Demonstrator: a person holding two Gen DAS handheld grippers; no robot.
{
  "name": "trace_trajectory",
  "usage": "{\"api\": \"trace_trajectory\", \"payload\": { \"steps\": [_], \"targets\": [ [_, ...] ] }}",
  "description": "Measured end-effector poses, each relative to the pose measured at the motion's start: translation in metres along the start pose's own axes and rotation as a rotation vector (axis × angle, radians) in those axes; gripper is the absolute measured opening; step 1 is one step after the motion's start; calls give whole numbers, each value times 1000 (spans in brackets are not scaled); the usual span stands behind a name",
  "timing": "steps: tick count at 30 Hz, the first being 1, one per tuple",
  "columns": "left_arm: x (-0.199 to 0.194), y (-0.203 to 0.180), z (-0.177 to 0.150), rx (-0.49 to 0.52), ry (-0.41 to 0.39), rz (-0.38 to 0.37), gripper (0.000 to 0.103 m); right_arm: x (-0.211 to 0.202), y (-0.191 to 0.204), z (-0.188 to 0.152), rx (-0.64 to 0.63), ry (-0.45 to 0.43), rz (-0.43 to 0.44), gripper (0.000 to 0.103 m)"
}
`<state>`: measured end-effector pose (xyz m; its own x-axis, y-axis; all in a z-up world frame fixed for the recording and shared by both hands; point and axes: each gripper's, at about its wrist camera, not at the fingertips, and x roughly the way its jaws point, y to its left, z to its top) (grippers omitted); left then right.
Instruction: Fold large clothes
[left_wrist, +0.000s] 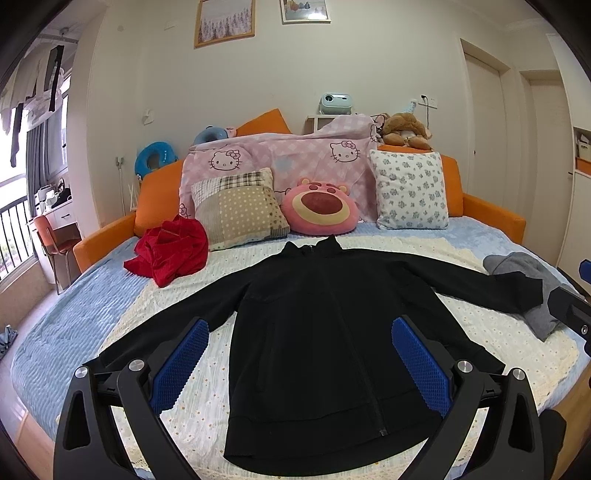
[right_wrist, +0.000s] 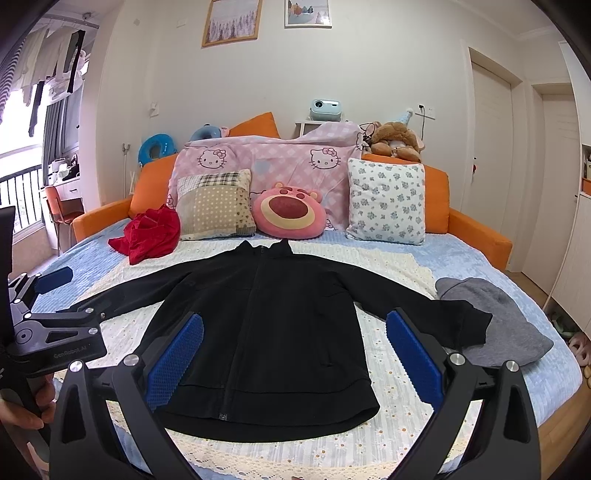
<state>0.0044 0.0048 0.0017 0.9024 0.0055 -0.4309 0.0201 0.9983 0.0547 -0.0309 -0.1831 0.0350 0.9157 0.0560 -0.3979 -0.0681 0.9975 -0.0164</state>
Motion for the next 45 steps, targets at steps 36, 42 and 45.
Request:
{"api": "trace_trajectory", "payload": {
  "steps": [36, 42, 45],
  "targets": [
    [5, 14, 8, 6, 4, 12, 101, -1, 9, 17, 8, 24, -13, 98],
    [4, 12, 10, 2, 4, 10, 101, -1, 9, 17, 6, 26, -14, 98],
    [4, 13, 10, 2, 4, 12, 101, -1, 9, 18, 5, 30, -13, 98]
  ]
}}
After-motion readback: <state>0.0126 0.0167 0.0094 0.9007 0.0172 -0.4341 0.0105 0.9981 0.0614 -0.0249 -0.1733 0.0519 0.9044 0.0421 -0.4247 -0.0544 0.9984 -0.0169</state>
